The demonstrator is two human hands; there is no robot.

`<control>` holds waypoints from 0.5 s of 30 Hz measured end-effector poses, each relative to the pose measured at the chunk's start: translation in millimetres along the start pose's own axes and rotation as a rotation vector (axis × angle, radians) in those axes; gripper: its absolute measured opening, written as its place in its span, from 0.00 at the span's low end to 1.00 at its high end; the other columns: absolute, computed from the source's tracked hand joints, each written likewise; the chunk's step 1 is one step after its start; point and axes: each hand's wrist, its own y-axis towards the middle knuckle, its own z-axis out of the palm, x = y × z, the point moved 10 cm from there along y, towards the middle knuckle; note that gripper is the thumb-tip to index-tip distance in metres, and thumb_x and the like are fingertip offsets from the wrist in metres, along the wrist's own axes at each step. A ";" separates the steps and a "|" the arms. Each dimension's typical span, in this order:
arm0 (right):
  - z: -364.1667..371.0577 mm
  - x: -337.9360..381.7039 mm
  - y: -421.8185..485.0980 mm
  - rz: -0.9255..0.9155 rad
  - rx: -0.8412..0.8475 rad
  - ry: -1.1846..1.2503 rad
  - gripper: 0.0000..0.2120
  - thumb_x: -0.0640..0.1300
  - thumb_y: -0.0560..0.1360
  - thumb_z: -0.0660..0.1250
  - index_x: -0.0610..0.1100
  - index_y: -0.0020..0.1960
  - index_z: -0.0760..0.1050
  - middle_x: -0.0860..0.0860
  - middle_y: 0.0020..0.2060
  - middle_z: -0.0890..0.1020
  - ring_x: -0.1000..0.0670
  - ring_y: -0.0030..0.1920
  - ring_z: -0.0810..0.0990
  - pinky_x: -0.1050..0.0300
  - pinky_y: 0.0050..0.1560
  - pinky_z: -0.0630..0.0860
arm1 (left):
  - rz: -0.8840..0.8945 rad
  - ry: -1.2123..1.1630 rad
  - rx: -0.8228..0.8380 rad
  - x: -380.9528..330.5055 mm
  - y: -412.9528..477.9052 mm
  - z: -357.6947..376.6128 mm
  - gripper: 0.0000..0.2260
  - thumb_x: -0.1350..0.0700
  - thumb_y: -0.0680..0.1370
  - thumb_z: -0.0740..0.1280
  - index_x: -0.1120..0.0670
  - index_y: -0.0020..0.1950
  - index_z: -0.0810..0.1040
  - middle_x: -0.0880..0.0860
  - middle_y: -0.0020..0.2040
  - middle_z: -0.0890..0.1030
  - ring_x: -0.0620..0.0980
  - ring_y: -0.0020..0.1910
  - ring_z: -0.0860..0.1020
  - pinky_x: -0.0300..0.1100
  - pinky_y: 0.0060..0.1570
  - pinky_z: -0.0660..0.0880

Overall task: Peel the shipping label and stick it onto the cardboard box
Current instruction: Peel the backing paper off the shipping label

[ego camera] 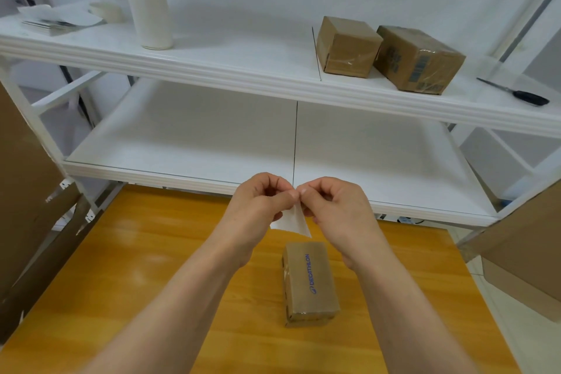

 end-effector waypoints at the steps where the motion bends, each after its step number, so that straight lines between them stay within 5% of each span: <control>1: -0.4 -0.5 -0.1 0.006 -0.004 0.011 0.07 0.49 0.79 0.68 0.50 0.46 0.83 0.52 0.41 0.86 0.51 0.45 0.84 0.48 0.51 0.83 | 0.004 -0.003 -0.009 0.3 0.2 -0.3 0.04 0.59 0.75 0.72 0.57 0.48 0.79 0.53 0.40 0.80 0.48 0.40 0.77 0.44 0.45 0.75; 6: -3.5 -2.9 -1.7 0.012 -0.029 0.035 0.07 0.49 0.78 0.68 0.51 0.43 0.82 0.52 0.38 0.86 0.51 0.43 0.85 0.46 0.53 0.83 | -0.031 -0.005 -0.050 6.2 1.5 -2.1 0.10 0.59 0.74 0.75 0.54 0.51 0.76 0.53 0.42 0.79 0.50 0.42 0.78 0.44 0.44 0.76; 15: -5.6 -3.6 -2.8 0.003 -0.026 0.049 0.06 0.50 0.79 0.68 0.51 0.46 0.82 0.53 0.38 0.86 0.60 0.35 0.84 0.52 0.49 0.84 | -0.113 0.008 -0.005 16.7 -1.8 3.4 0.04 0.57 0.77 0.72 0.56 0.50 0.82 0.51 0.42 0.85 0.50 0.46 0.84 0.47 0.50 0.78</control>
